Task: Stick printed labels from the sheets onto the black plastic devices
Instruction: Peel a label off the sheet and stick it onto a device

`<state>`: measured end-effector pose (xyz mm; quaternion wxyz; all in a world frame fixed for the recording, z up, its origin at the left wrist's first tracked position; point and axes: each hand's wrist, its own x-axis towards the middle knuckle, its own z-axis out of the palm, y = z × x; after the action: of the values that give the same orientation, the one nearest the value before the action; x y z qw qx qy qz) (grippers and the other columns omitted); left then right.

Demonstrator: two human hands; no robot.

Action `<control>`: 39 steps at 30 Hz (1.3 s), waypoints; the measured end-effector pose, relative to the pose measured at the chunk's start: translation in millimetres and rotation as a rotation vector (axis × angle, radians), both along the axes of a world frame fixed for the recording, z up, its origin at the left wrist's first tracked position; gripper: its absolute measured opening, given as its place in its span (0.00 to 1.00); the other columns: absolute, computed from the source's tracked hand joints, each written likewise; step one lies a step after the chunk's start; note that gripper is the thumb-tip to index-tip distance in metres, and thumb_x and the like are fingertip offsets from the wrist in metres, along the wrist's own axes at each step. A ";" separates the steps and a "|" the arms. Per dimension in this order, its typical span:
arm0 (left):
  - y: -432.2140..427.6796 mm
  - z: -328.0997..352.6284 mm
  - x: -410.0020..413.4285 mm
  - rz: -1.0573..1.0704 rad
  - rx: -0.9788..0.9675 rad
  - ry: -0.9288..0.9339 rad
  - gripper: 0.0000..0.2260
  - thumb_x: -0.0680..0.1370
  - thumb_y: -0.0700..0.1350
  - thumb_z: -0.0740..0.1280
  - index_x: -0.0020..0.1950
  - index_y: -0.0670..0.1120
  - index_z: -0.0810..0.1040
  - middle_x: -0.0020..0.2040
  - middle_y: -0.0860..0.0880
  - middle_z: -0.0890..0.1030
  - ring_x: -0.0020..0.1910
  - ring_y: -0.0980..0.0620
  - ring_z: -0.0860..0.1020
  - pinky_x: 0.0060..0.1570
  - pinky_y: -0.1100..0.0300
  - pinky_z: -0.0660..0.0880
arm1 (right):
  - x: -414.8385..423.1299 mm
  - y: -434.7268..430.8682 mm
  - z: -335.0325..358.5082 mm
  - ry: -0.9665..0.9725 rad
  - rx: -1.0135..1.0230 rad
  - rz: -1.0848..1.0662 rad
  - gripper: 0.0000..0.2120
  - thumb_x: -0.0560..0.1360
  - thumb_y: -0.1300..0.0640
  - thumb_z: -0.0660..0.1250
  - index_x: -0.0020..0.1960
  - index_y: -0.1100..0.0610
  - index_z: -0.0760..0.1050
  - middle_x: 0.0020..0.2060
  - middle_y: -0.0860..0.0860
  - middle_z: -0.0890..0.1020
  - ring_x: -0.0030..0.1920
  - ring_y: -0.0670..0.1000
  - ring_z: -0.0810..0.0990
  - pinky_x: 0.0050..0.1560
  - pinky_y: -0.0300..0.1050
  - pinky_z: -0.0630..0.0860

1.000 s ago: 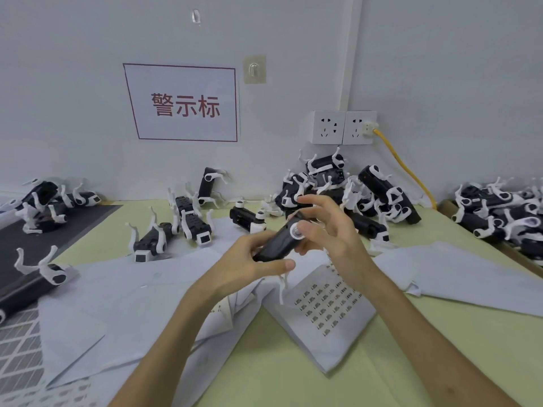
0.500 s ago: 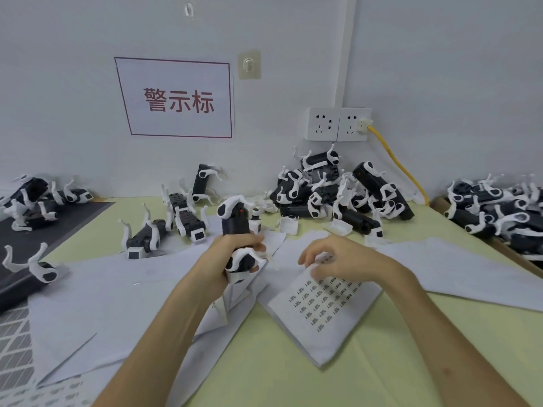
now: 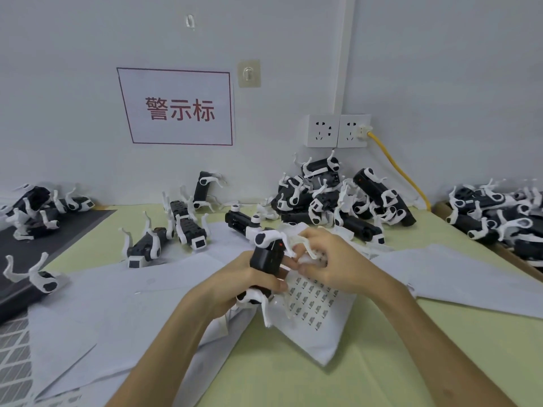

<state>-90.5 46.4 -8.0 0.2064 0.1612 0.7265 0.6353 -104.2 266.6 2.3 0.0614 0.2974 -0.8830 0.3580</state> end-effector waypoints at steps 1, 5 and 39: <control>-0.2 0.4 0.1 0.011 0.003 0.003 0.17 0.66 0.39 0.75 0.53 0.52 0.86 0.50 0.49 0.84 0.48 0.53 0.82 0.47 0.61 0.76 | -1.7 -0.3 -2.7 0.023 0.003 -0.023 0.10 0.73 0.52 0.73 0.45 0.38 0.77 0.54 0.35 0.76 0.59 0.40 0.74 0.60 0.41 0.69; 1.1 0.2 -1.3 0.113 0.072 0.007 0.17 0.68 0.34 0.74 0.55 0.46 0.86 0.50 0.43 0.84 0.46 0.51 0.83 0.44 0.62 0.78 | -5.2 -4.1 -7.2 0.183 -0.064 -0.206 0.18 0.72 0.50 0.78 0.59 0.45 0.78 0.57 0.37 0.74 0.61 0.43 0.73 0.65 0.43 0.67; 4.9 4.0 4.9 0.166 0.189 -0.096 0.22 0.65 0.38 0.71 0.58 0.48 0.86 0.56 0.46 0.83 0.52 0.51 0.78 0.52 0.59 0.74 | -1.7 -4.9 -6.9 0.168 -0.152 -0.171 0.06 0.71 0.63 0.78 0.41 0.53 0.85 0.39 0.45 0.85 0.43 0.43 0.84 0.50 0.41 0.81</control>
<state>-85.6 51.3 -4.0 0.1715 0.0887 0.6637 0.7226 -105.8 261.7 -4.6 0.1876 0.2445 -0.8673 0.3910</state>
